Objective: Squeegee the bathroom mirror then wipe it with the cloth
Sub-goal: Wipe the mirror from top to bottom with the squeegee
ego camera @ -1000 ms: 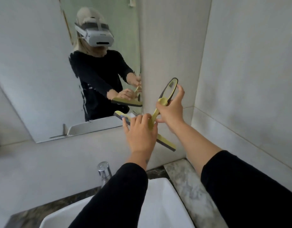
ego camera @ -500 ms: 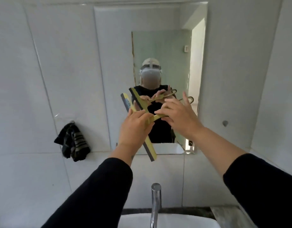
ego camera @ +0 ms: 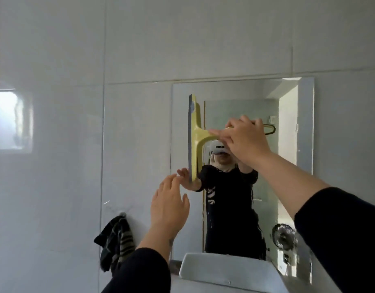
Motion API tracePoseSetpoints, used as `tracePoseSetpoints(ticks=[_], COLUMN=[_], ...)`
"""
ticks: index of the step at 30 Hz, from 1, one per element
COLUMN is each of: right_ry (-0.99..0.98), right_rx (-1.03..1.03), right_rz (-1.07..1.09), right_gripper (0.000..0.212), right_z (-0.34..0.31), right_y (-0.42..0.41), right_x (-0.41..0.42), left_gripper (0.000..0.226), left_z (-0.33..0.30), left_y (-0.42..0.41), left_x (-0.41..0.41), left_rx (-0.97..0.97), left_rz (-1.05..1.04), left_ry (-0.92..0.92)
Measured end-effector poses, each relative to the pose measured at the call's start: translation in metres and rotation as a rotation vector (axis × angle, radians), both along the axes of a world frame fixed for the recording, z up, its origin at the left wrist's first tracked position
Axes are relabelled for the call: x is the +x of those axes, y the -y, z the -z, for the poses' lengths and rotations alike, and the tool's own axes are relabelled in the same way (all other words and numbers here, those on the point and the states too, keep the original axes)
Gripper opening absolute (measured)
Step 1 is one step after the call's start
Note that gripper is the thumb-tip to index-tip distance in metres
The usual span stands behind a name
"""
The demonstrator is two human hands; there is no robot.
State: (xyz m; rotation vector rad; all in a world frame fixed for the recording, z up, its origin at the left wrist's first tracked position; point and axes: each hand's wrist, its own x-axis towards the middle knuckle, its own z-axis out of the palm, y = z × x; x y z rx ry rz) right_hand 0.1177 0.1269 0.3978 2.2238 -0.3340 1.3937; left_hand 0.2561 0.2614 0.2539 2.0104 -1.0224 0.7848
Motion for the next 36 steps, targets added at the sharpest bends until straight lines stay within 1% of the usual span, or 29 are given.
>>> tracePoseSetpoints(ticks=[2,5,7,8,11,13,16,21,27,32,36], right_ry=[0.024,0.022,0.039,0.037,0.057,0.073,0.1,0.105,0.077,0.069,0.059], right_rx=[-0.017,0.0,-0.021,-0.024,-0.024,-0.003,-0.014,-0.01,-0.001,0.009,0.017], right_rz=[0.028,0.052,0.047,0.063,0.111,0.12,0.138,0.161,0.203,0.226,0.262], right_gripper=[0.041,0.042,0.044,0.046,0.051,0.053,0.055,0.056,0.049,0.05,0.049], right_z=[-0.024,-0.05,-0.071,-0.077,-0.092,-0.098,-0.101,-0.102,-0.101,-0.096,-0.089], right_y=[0.0,-0.006,-0.008,-0.01,-0.016,-0.01,-0.006,-0.001,0.009,0.017,0.025], right_x=[0.014,0.031,0.08,0.085,0.095,0.103,0.106,0.092,0.071,0.051,0.03], left_gripper=[0.047,0.059,0.066,0.069,0.078,0.084,0.091,0.094,0.096,0.095,0.09], left_z=[-0.003,-0.008,-0.015,-0.018,-0.015,-0.016,-0.018,-0.018,-0.02,-0.02,-0.019], left_y=[0.014,0.03,0.045,0.05,0.06,0.064,0.066,0.069,0.069,0.067,0.071], left_x=[-0.002,-0.009,0.017,0.017,0.009,0.008,0.015,0.012,0.01,0.006,0.003], left_rx=[0.009,0.053,0.048,0.055,0.105,0.082,0.101,0.097,0.156,0.191,0.149], left_rz=[0.001,0.015,-0.02,-0.004,-0.015,-0.019,-0.006,-0.037,-0.087,-0.133,-0.173], left_ry=[-0.02,-0.003,0.004,0.009,0.017,0.015,-0.008,-0.018,-0.02,-0.017,-0.018])
